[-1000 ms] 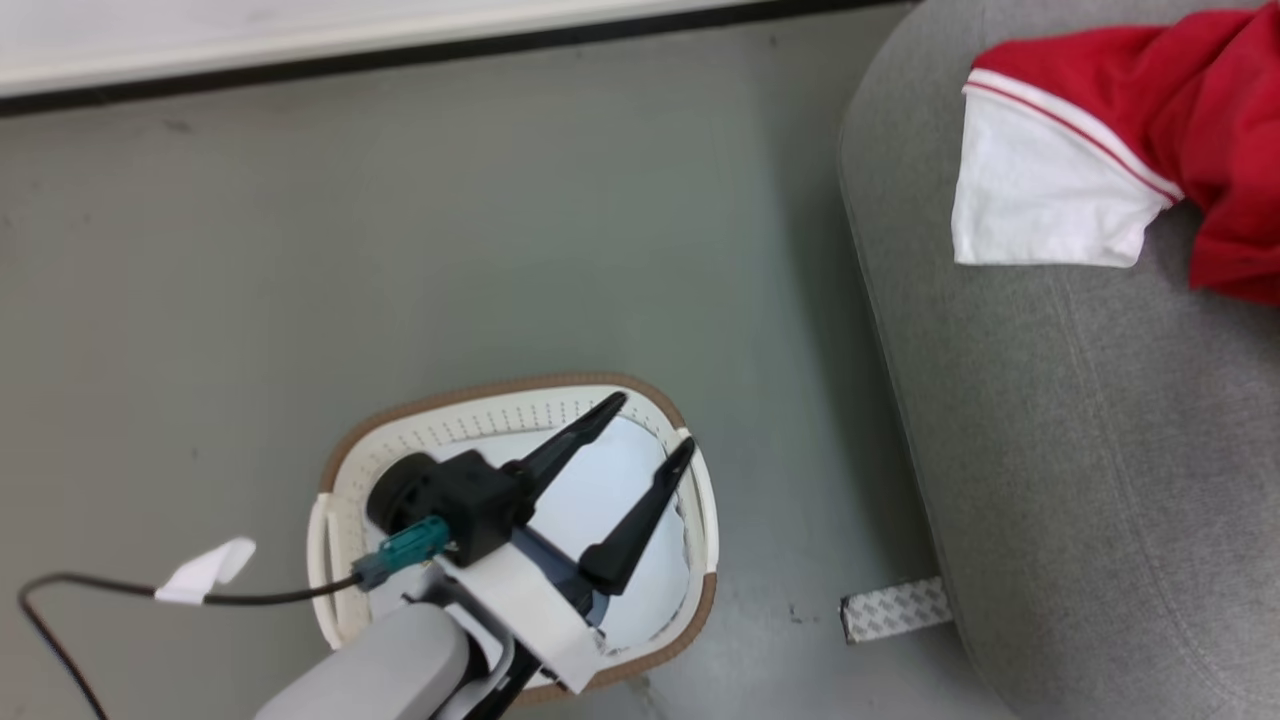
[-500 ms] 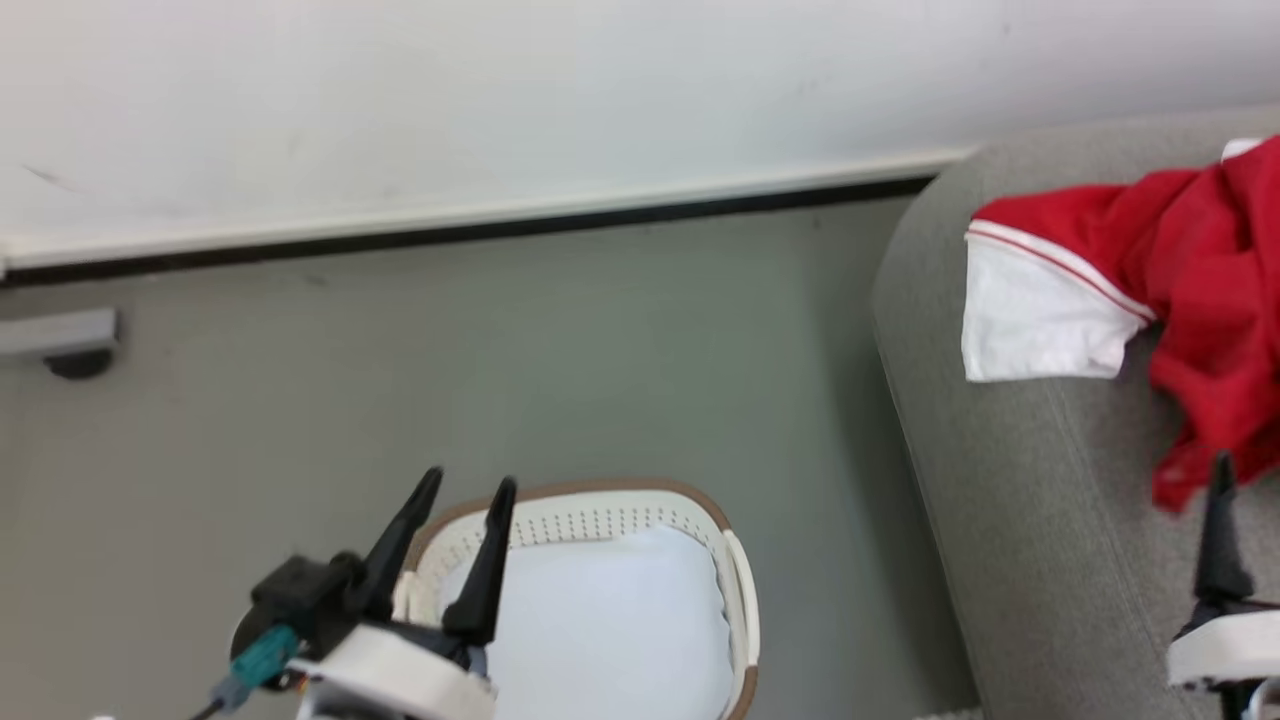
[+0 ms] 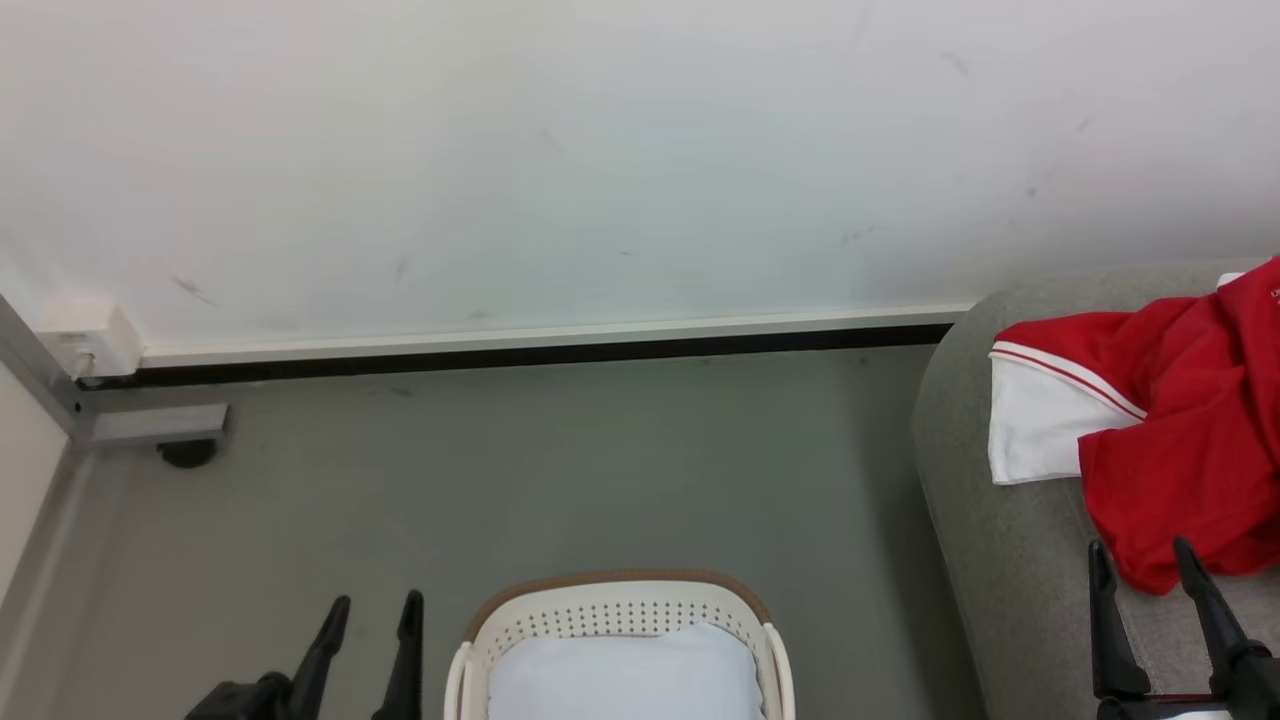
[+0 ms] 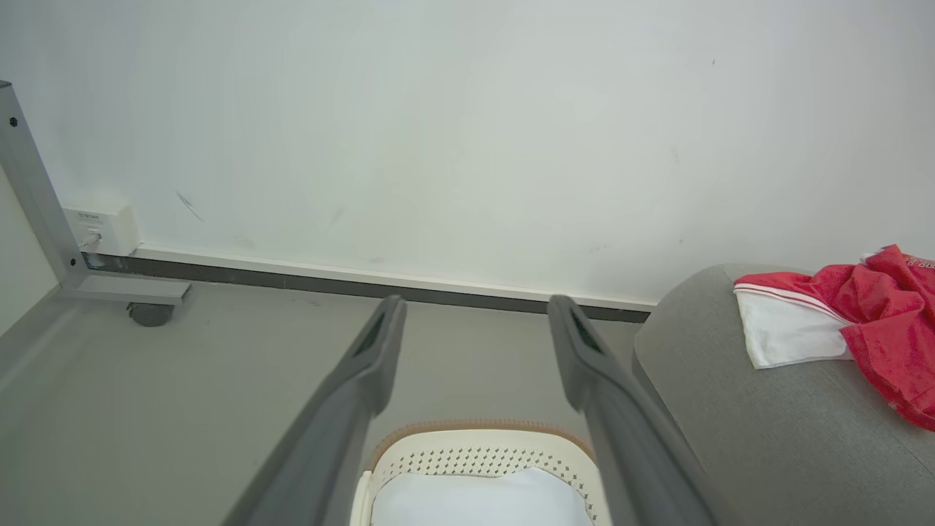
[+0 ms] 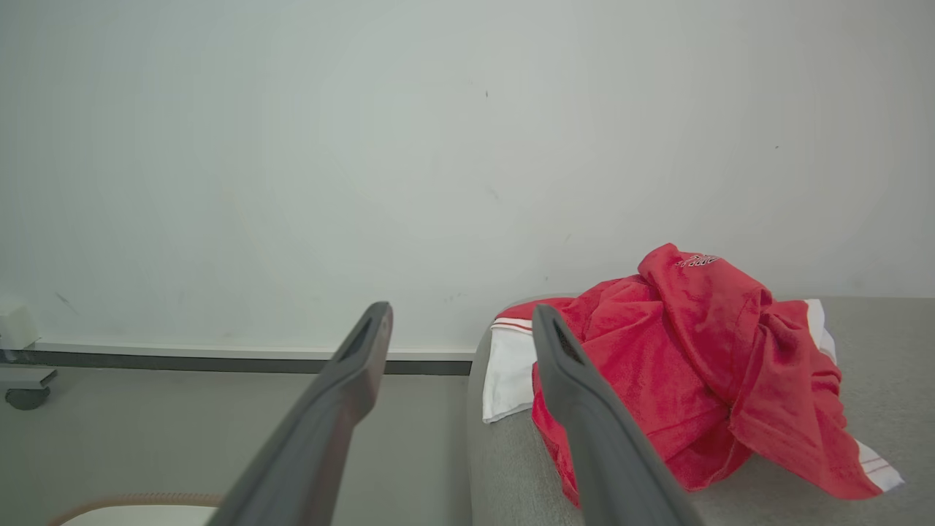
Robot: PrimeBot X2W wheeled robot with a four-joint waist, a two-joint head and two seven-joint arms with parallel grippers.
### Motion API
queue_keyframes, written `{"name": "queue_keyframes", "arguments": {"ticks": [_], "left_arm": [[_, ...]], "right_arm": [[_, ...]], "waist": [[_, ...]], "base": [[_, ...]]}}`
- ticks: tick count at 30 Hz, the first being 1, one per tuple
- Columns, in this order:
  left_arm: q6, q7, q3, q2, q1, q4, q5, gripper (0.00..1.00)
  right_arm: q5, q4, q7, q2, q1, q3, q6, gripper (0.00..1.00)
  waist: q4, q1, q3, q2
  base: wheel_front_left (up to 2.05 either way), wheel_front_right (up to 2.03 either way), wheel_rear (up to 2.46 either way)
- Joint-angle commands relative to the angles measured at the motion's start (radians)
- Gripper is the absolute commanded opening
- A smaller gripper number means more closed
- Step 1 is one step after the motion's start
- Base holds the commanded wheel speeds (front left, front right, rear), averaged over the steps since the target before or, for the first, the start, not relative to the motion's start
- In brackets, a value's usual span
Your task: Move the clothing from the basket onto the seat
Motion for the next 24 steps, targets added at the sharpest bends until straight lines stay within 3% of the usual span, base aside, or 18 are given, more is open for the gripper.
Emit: {"name": "queue_keyframes", "arguments": {"ticks": [1,9,19,20,24], "left_arm": [[-0.004,0.000,0.013,-0.003,0.011,0.002,0.020,1.00],[-0.044,0.000,0.116,-0.052,0.044,0.009,0.085,1.00],[-0.068,0.000,0.172,-0.082,0.047,0.012,0.123,1.00],[-0.068,0.000,0.170,-0.082,0.036,0.012,0.108,0.00],[-0.069,0.003,0.166,-0.090,0.046,0.049,0.099,0.00]], "right_arm": [[0.002,-0.003,0.000,0.001,0.014,0.002,-0.003,1.00],[-0.012,0.036,0.000,0.004,0.050,0.026,-0.003,1.00],[0.004,0.070,0.000,0.004,0.029,0.071,-0.003,1.00],[0.005,0.068,0.000,0.006,0.034,0.071,0.000,0.00],[0.010,0.101,0.003,0.012,0.047,0.071,0.000,0.00]], "waist": [[0.008,0.0004,-0.017,-0.0001],[0.016,0.0004,-0.046,-0.0001],[0.032,0.0004,-0.054,-0.0001],[0.032,0.0004,-0.054,-0.0001],[0.032,0.0004,-0.054,-0.0001]], "base": [[0.00,0.00,0.00],[0.00,0.00,0.00],[0.00,0.00,0.00],[0.00,0.00,0.00],[0.00,0.00,0.00]]}}
